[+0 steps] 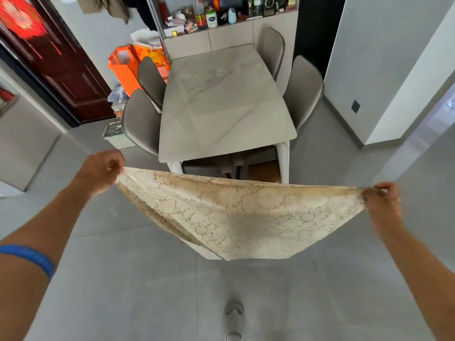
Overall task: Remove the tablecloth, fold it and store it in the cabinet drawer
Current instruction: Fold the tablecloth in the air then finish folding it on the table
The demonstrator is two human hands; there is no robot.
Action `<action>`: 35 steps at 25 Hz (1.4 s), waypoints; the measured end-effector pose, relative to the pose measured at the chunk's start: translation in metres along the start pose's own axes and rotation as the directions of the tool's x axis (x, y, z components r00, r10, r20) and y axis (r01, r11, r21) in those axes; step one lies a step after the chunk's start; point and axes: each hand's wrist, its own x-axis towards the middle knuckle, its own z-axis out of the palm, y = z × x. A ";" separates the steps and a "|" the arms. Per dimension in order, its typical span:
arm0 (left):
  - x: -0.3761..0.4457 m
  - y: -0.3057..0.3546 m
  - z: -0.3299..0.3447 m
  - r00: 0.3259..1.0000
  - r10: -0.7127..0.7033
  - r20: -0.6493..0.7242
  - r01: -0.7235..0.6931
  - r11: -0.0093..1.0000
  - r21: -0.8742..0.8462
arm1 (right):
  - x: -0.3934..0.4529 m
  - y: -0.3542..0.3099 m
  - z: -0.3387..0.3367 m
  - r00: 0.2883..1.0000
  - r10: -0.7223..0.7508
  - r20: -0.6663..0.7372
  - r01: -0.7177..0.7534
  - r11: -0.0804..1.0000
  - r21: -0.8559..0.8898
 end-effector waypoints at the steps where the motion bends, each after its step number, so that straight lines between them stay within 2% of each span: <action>1: -0.008 -0.009 0.006 0.999 0.004 0.034 -0.004 1.000 -0.002 | 0.005 -0.007 0.000 0.999 -0.040 0.010 0.040 0.999 -0.033; 4: -0.029 -0.023 0.031 0.988 0.013 0.156 -0.016 1.000 0.019 | 0.006 -0.016 0.010 0.977 -0.182 0.108 0.198 0.967 -0.160; 7: -0.038 -0.027 0.058 0.974 0.010 0.228 -0.018 0.999 0.033 | -0.001 -0.007 0.026 0.900 -0.259 0.351 0.371 0.877 -0.304; 10: -0.036 -0.023 0.080 0.986 -0.067 0.153 0.057 0.996 0.068 | -0.009 -0.004 0.040 0.830 -0.287 0.478 0.482 0.802 -0.354; 13: -0.035 -0.017 0.088 0.989 -0.144 0.044 0.142 0.989 0.037 | -0.019 -0.004 0.049 0.787 -0.197 0.584 0.480 0.791 -0.379; 16: -0.039 -0.014 0.088 0.981 -0.190 -0.032 0.191 0.981 0.033 | -0.030 -0.003 0.050 0.771 -0.237 0.592 0.513 0.782 -0.354; 19: -0.040 -0.026 0.084 0.984 -0.175 -0.030 0.174 0.984 -0.032 | -0.033 -0.004 0.049 0.722 -0.300 0.624 0.598 0.723 -0.345; 23: -0.041 -0.037 0.076 0.992 -0.081 0.098 0.092 0.989 -0.114 | -0.019 -0.008 0.042 0.702 -0.168 0.692 0.605 0.654 -0.454; 26: -0.036 -0.040 0.073 0.984 -0.067 0.167 0.078 0.995 -0.058 | -0.010 -0.006 0.034 0.778 -0.076 0.624 0.530 0.613 -0.586; 29: -0.037 -0.041 0.072 0.982 -0.143 0.128 0.145 0.989 -0.008 | 0.000 -0.008 0.027 0.830 0.009 0.558 0.431 0.625 -0.651; 31: -0.035 -0.034 0.071 0.980 -0.174 0.094 0.176 0.984 -0.020 | 0.001 -0.012 0.025 0.807 0.087 0.584 0.405 0.638 -0.654; 32: -0.033 -0.030 0.069 0.978 -0.155 0.141 0.164 0.985 -0.054 | 0.001 -0.012 0.024 0.769 0.126 0.627 0.417 0.644 -0.641; 34: -0.028 -0.028 0.061 0.936 -0.042 0.349 0.086 0.990 -0.112 | 0.001 -0.012 0.023 0.704 0.156 0.693 0.436 0.675 -0.595; 35: -0.024 -0.028 0.055 0.917 -0.002 0.400 0.052 0.992 -0.114 | 0.003 -0.012 0.023 0.735 0.121 0.667 0.399 0.718 -0.570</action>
